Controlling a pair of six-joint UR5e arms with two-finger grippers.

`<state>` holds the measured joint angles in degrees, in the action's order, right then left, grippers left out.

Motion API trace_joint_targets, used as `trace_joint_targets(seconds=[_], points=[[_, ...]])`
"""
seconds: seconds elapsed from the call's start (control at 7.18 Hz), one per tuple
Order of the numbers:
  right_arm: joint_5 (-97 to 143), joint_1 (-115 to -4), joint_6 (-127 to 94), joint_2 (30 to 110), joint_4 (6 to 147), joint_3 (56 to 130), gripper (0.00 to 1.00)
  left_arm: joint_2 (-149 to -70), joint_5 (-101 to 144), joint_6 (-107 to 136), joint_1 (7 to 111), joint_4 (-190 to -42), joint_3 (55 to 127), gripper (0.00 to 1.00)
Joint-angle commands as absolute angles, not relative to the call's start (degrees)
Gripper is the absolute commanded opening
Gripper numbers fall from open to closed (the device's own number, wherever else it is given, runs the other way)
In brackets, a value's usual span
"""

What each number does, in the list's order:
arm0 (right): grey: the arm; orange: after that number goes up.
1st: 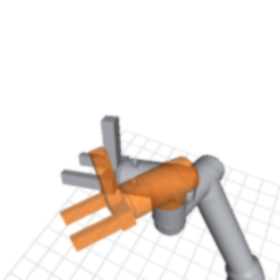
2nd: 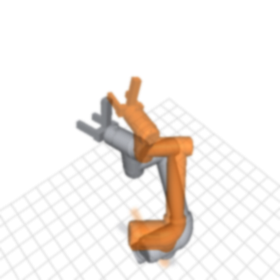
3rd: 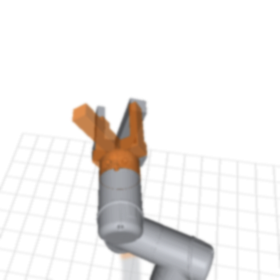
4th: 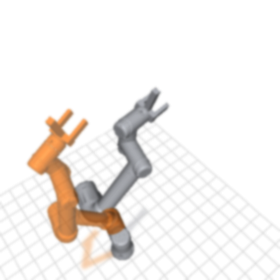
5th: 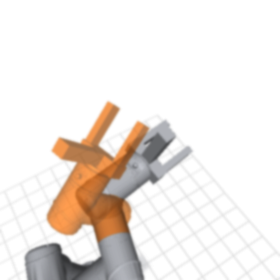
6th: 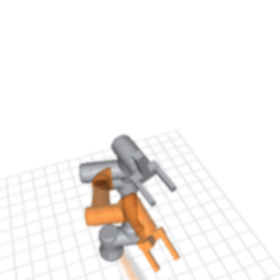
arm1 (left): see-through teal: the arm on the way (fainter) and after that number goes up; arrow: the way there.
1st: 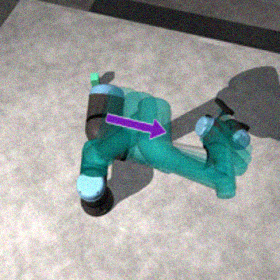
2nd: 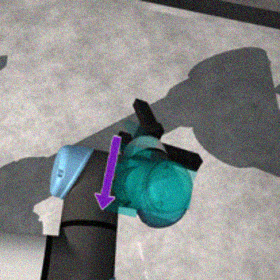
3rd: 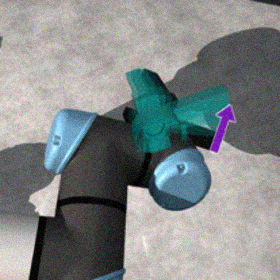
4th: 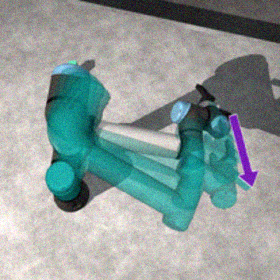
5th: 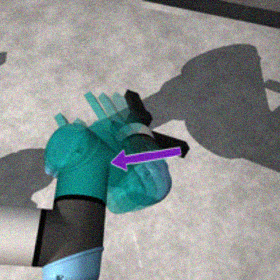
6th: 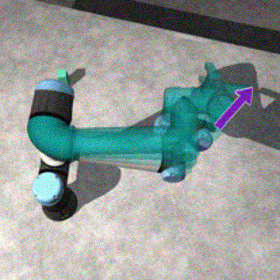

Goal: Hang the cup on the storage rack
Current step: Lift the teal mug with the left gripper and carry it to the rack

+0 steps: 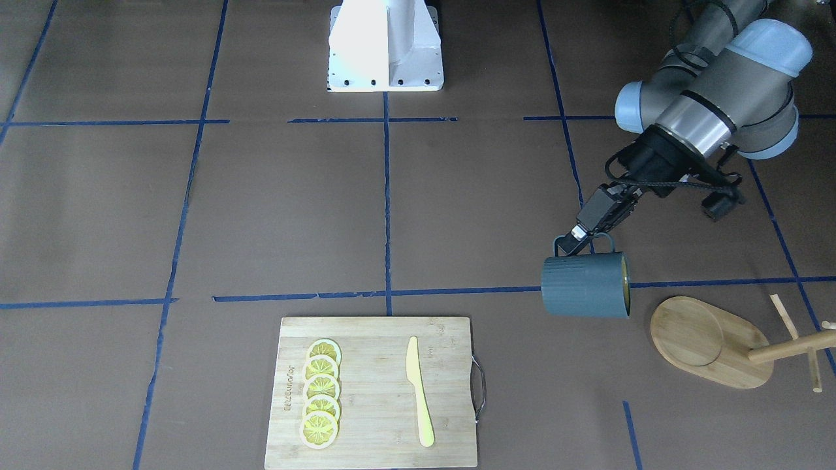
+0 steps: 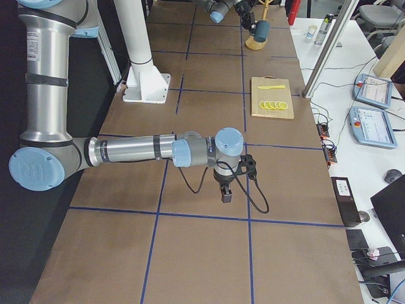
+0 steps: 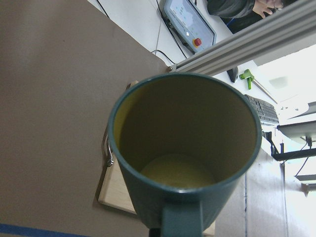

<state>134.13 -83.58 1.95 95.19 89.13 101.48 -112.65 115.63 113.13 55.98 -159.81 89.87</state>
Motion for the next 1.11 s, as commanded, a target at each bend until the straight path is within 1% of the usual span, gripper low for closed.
trace_joint_targets(seconds=[0.0, 0.28, 0.42, 0.56, 0.84, 0.98], points=[[134.1, -83.6, 2.0, 95.2, 89.1, 101.9, 1.0, -112.6, 116.8, 129.4, 59.5, -167.2, 87.6, 0.0], [134.1, -83.6, 2.1, 95.2, 89.1, 102.0, 1.0, -112.6, 116.8, 143.8, 62.7, -185.1, 77.4, 0.0], [134.0, -83.6, 2.1, 95.2, 89.1, 102.1, 1.0, -112.6, 116.8, 148.1, 64.5, -191.4, 73.7, 0.0], [134.0, -83.6, 2.2, 95.2, 89.1, 102.2, 1.0, -112.6, 116.7, 151.2, 65.5, -194.2, 71.9, 0.0], [133.9, -83.6, 2.2, 95.2, 89.1, 102.2, 1.0, -112.7, 116.2, 158.3, 67.2, -204.2, 65.8, 0.0], [133.9, -83.6, 2.2, 95.2, 89.0, 102.2, 1.0, -112.7, 116.0, 159.3, 67.4, -205.2, 64.5, 0.0]])
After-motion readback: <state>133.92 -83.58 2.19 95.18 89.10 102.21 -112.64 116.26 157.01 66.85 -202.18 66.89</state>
